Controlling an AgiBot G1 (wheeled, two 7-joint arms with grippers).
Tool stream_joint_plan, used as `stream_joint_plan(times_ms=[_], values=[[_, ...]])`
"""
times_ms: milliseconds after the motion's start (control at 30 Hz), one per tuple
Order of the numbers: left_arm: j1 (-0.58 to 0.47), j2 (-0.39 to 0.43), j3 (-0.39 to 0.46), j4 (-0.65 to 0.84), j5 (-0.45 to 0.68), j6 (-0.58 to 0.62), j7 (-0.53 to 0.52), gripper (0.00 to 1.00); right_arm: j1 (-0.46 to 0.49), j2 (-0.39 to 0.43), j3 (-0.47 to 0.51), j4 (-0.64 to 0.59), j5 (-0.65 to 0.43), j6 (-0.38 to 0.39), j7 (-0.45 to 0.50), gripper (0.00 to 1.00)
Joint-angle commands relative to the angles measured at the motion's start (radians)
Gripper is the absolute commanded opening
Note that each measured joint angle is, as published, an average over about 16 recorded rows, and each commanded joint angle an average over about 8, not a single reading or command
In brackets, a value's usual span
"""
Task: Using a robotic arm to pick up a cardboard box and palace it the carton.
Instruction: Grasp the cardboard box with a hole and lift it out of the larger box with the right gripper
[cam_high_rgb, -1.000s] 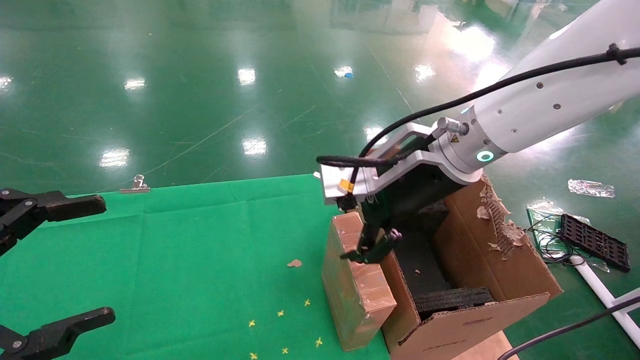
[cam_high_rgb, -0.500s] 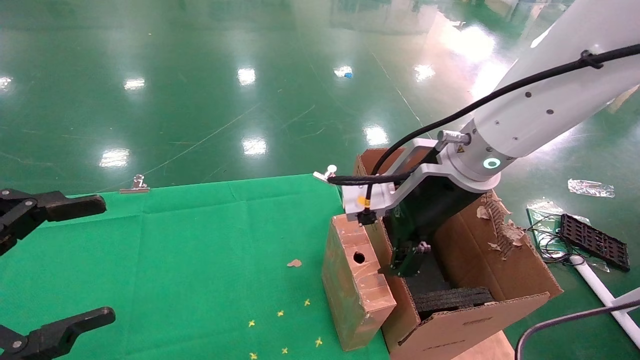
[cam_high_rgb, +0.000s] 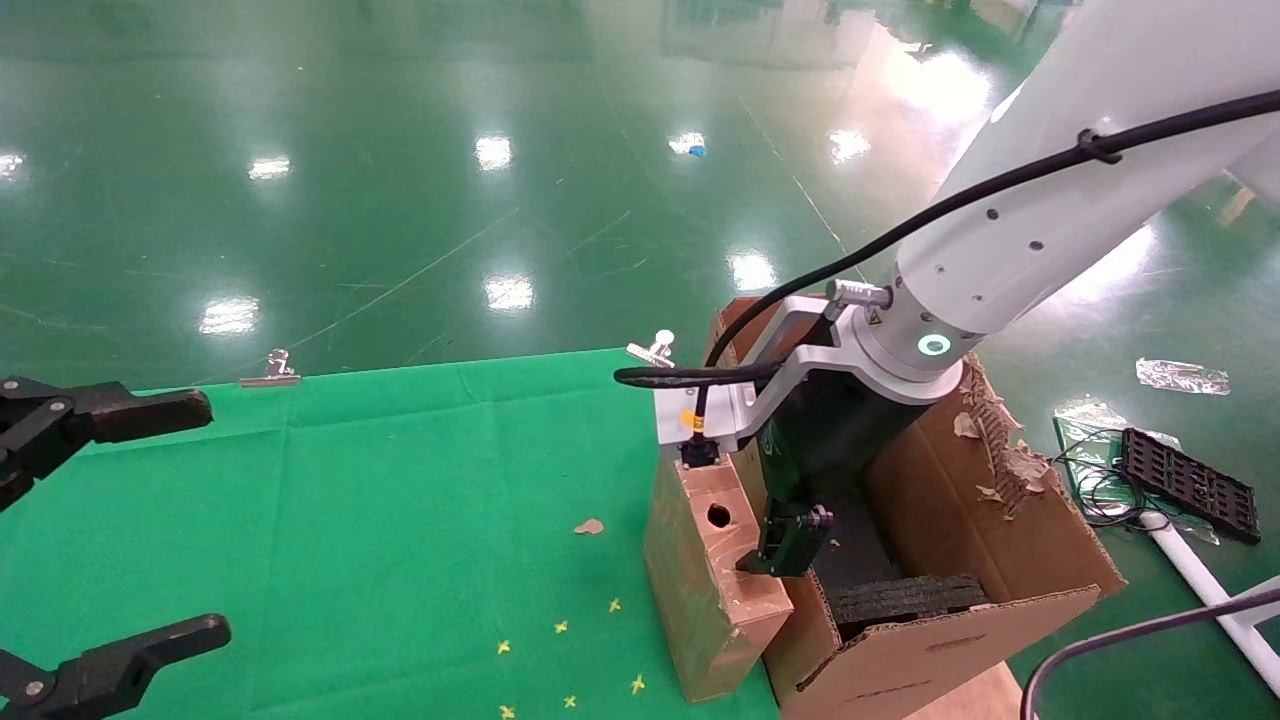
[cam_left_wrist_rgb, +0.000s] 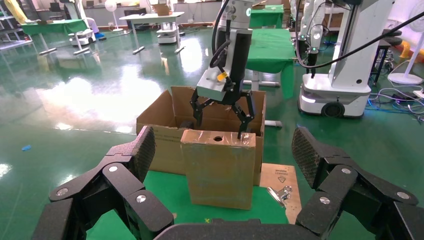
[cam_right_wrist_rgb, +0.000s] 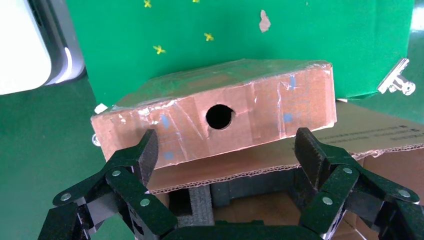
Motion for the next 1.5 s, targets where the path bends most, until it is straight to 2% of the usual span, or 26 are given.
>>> stream_joint_plan(times_ms=[33, 167, 333, 467, 567, 733, 967, 1000, 1033, 1167, 1233, 1267, 1300, 1433, 1500], values=[[0.0, 0.0, 0.0, 0.0, 0.0, 0.0, 0.0, 1.0, 0.001, -0.006, -0.011, 0.0, -0.004, 0.005, 0.009, 1.0], [0.0, 0.0, 0.0, 0.0, 0.0, 0.0, 0.0, 1.0, 0.014, -0.003, -0.018, -0.005, -0.003, 0.009, 0.092, 1.0], [0.0, 0.0, 0.001, 0.0, -0.001, 0.0, 0.0, 1.0, 0.034, -0.002, -0.033, -0.042, 0.003, -0.01, 0.298, 1.0], [0.0, 0.0, 0.001, 0.0, -0.001, 0.0, 0.001, 1.0, 0.027, -0.023, -0.052, -0.126, 0.041, -0.033, 0.472, 1.0], [0.0, -0.001, 0.001, 0.0, -0.001, -0.001, 0.001, 1.0, 0.008, -0.035, -0.058, -0.211, 0.098, -0.039, 0.554, 1.0], [0.0, -0.001, 0.002, 0.0, -0.001, -0.001, 0.001, 1.0, -0.021, -0.048, -0.061, -0.33, 0.179, -0.037, 0.614, 1.0], [0.0, -0.001, 0.002, 0.0, -0.001, -0.001, 0.001, 1.0, -0.06, -0.085, -0.086, -0.423, 0.207, -0.03, 0.634, 1.0], [0.0, -0.001, 0.002, 0.0, -0.001, -0.001, 0.001, 1.0, -0.063, -0.091, -0.09, -0.43, 0.205, -0.028, 0.636, 0.98], [0.0, -0.001, 0.002, 0.0, -0.002, -0.001, 0.001, 1.0, -0.065, -0.097, -0.093, -0.436, 0.202, -0.026, 0.638, 0.9], [-0.001, -0.001, 0.002, 0.0, -0.002, -0.001, 0.001, 0.98, -0.066, -0.118, -0.108, -0.444, 0.181, -0.018, 0.646, 0.43], [-0.001, -0.001, 0.003, 0.0, -0.002, -0.001, 0.001, 0.81, -0.063, -0.126, -0.115, -0.44, 0.17, -0.015, 0.653, 0.18], [-0.001, -0.001, 0.003, 0.0, -0.002, -0.001, 0.001, 0.69, -0.062, -0.129, -0.118, -0.437, 0.165, -0.014, 0.657, 0.07], [-0.001, -0.001, 0.003, 0.0, -0.002, -0.001, 0.001, 0.56, -0.062, -0.132, -0.121, -0.433, 0.16, -0.014, 0.662, 0.02], [-0.001, -0.001, 0.003, 0.0, -0.002, -0.001, 0.002, 0.08, -0.061, -0.138, -0.13, -0.417, 0.151, -0.013, 0.68, 0.0], [-0.001, -0.001, 0.003, 0.0, -0.002, -0.001, 0.002, 0.0, -0.063, -0.139, -0.133, -0.41, 0.149, -0.012, 0.687, 0.0]])
